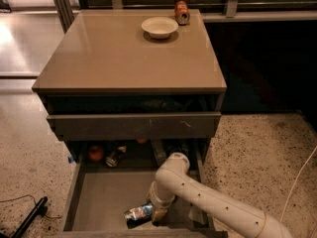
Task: Place redbull can into middle drawer
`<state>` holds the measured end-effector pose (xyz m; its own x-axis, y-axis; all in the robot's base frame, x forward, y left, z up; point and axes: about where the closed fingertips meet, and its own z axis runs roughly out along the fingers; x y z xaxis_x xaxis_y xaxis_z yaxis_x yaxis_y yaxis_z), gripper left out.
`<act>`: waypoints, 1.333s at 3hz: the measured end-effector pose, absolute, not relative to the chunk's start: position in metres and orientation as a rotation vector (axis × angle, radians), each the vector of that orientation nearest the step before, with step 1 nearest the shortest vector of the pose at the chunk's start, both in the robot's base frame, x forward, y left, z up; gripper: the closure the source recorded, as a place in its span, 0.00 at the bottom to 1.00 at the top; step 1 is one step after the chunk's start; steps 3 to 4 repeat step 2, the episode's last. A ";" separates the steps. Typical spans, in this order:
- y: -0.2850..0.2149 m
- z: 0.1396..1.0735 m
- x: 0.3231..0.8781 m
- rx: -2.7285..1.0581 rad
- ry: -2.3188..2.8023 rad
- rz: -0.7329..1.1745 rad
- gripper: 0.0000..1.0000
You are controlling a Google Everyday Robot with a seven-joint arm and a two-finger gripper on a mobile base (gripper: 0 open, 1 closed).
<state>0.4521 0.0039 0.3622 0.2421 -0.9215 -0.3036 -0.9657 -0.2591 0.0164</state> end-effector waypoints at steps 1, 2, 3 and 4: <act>0.004 0.362 0.452 -2.333 1.794 0.378 0.00; 0.004 0.362 0.452 -2.333 1.794 0.378 0.00; 0.004 0.362 0.452 -2.333 1.794 0.378 0.00; 0.004 0.362 0.452 -2.333 1.794 0.378 0.00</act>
Offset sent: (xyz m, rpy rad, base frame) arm 0.0000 0.0000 0.0000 0.0000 0.0000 0.0000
